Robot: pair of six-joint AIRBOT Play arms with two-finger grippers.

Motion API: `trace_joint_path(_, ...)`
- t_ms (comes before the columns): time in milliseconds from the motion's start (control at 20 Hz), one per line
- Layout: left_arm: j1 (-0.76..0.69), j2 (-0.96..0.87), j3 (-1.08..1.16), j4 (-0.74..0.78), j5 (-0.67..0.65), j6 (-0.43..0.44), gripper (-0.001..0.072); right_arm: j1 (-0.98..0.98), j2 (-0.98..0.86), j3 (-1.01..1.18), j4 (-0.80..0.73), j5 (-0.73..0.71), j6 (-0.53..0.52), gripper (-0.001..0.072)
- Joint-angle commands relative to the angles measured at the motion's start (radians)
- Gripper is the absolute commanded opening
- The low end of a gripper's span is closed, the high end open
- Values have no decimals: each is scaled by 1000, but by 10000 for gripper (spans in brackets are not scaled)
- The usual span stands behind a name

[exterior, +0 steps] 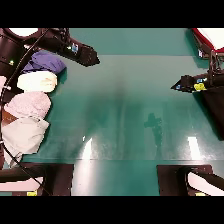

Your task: Fold the shirts.

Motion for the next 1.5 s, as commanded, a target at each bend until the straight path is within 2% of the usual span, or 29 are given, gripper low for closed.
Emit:
trace_joint_path(0, 0, 0, 0, 0, 0, 0, 26, 1, 1, 1, 0, -1, 0, 17)
trace_joint_path(450, 0, 0, 0, -1, 5, 0, 26, 1, 1, 1, 0, -1, 0, 18)
trace_joint_path(700, 0, 0, 0, -27, 123, 1, 27, 1, 1, 1, 0, -1, 0, 18)
trace_joint_path(750, 0, 0, 0, -3, 159, 7, 89, 1, 1, 1, 0, -1, 0, 18)
trace_joint_path(800, 0, 0, 0, 55, 187, 7, 445, 1, 1, 1, 0, -2, 0, 18)
trace_joint_path(850, 0, -2, 0, 153, 219, -14, 695, 1, 1, 1, 0, -7, 0, 18)
trace_joint_path(900, 3, -7, 0, 278, 245, -58, 643, 1, 1, 1, 1, -8, 0, 18)
trace_joint_path(1000, 34, -37, 0, 522, 261, -182, 645, 1, 1, 1, 1, -8, 0, 17)
trace_joint_path(1050, 74, -64, 0, 582, 261, -217, 645, 1, 1, 1, 2, -7, 0, 18)
trace_joint_path(1300, 328, -236, 0, 590, 332, -313, 647, 1, 1, 1, 2, -6, 0, 17)
trace_joint_path(1450, 409, -332, 0, 577, 358, -315, 647, 1, 1, 1, 1, -10, 0, 18)
